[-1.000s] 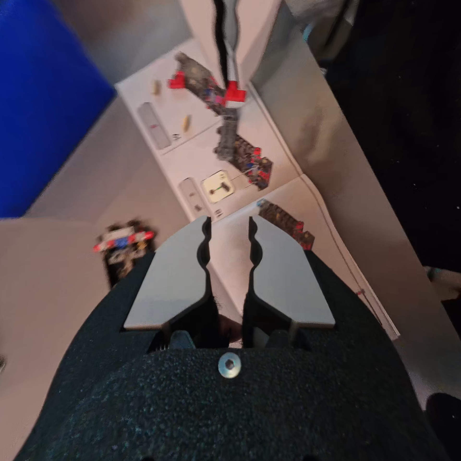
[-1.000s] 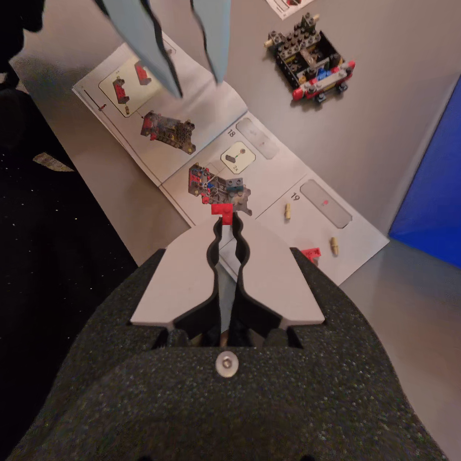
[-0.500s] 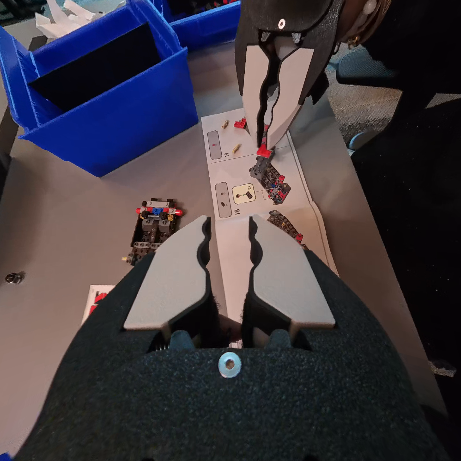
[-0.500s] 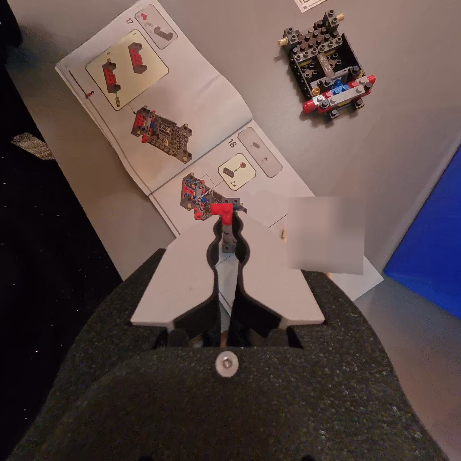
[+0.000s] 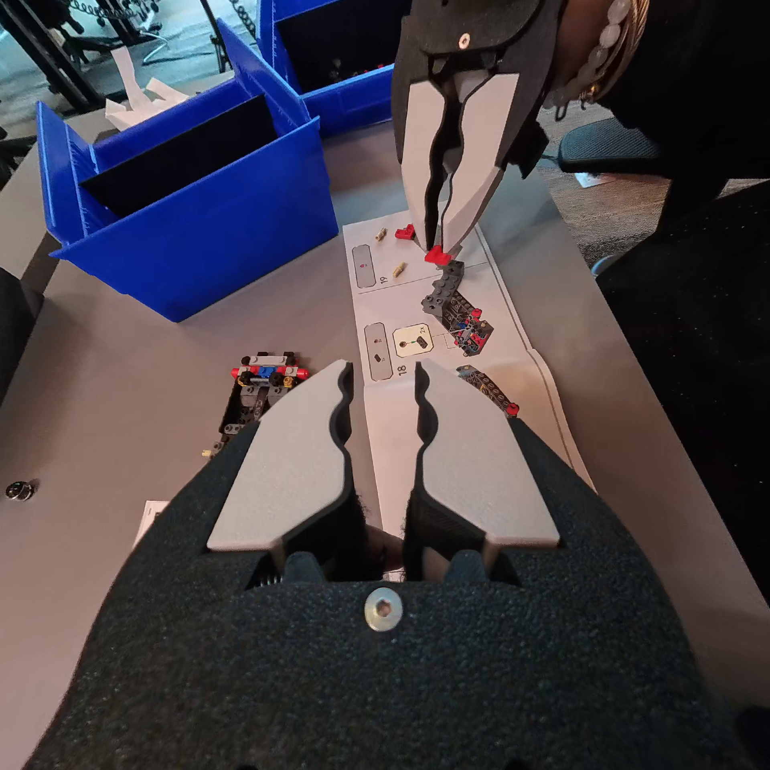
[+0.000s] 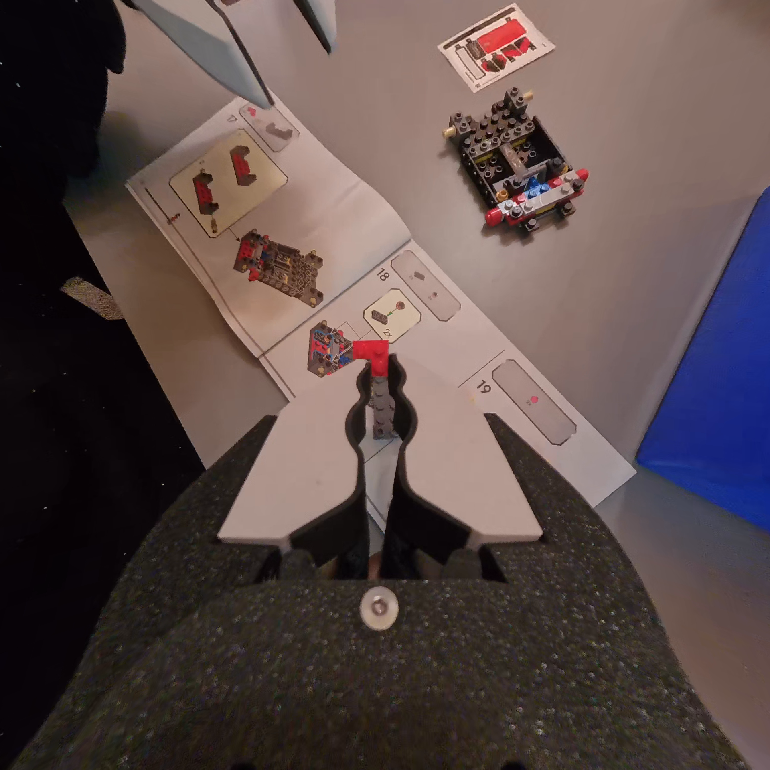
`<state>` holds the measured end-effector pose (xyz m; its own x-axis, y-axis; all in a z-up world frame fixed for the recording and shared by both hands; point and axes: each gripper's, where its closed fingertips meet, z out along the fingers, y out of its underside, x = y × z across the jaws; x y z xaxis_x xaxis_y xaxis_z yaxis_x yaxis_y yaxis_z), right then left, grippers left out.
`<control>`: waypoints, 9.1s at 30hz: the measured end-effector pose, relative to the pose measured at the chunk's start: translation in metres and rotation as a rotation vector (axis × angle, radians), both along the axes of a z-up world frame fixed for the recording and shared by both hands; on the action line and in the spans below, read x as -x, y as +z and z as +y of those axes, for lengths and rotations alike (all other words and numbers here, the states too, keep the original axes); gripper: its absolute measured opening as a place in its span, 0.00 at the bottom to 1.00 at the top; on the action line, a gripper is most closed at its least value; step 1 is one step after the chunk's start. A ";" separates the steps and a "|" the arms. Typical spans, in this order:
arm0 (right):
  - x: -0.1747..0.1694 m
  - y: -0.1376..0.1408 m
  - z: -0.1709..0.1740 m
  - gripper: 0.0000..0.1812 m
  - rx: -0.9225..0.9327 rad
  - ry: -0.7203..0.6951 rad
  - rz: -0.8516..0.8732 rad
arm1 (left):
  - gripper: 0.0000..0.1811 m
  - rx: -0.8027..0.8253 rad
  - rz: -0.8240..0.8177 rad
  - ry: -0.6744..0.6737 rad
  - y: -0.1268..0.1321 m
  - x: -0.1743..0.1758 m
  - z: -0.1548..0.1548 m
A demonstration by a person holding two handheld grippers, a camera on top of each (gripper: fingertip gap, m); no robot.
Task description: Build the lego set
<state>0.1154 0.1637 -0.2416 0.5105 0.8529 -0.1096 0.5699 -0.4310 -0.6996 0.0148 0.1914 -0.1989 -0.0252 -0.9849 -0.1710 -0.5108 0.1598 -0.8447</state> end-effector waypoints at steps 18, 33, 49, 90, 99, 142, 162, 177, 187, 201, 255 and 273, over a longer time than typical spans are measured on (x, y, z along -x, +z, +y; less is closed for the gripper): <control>-0.008 -0.004 -0.002 0.04 -0.031 0.000 -0.021 | 0.15 0.011 0.010 -0.016 -0.011 -0.002 -0.002; -0.015 -0.015 -0.003 0.04 -0.141 0.255 -0.219 | 0.15 0.027 0.105 -0.120 -0.030 -0.017 -0.023; -0.016 -0.027 -0.005 0.04 -0.048 0.095 -0.321 | 0.15 0.025 0.128 -0.113 -0.035 -0.015 -0.022; -0.019 -0.020 -0.023 0.04 -0.250 0.753 -0.333 | 0.14 0.200 0.338 0.059 -0.063 -0.082 -0.029; -0.015 -0.039 -0.022 0.04 -0.206 0.843 -0.359 | 0.24 0.182 0.293 0.296 -0.090 -0.096 -0.059; -0.005 -0.043 -0.021 0.06 0.099 0.071 -0.126 | 0.12 0.321 0.292 0.075 -0.082 -0.082 -0.059; 0.002 -0.039 -0.013 0.00 -0.030 0.367 -0.164 | 0.13 0.246 0.293 0.186 -0.090 -0.091 -0.055; 0.002 -0.035 -0.015 0.01 -0.029 0.370 -0.164 | 0.12 0.228 0.290 0.165 -0.090 -0.091 -0.056; -0.001 -0.040 -0.018 0.00 -0.022 0.460 -0.222 | 0.09 0.215 0.286 0.146 -0.090 -0.093 -0.057; -0.001 -0.043 -0.022 0.01 -0.107 0.498 -0.250 | 0.08 0.201 0.279 0.147 -0.090 -0.093 -0.057; -0.080 -0.036 -0.003 0.10 -0.091 -0.047 -0.050 | 0.35 0.177 0.230 0.262 -0.081 -0.102 -0.056; -0.059 -0.023 0.005 0.05 0.105 -0.057 0.244 | 0.17 0.117 0.161 0.156 -0.061 -0.087 -0.043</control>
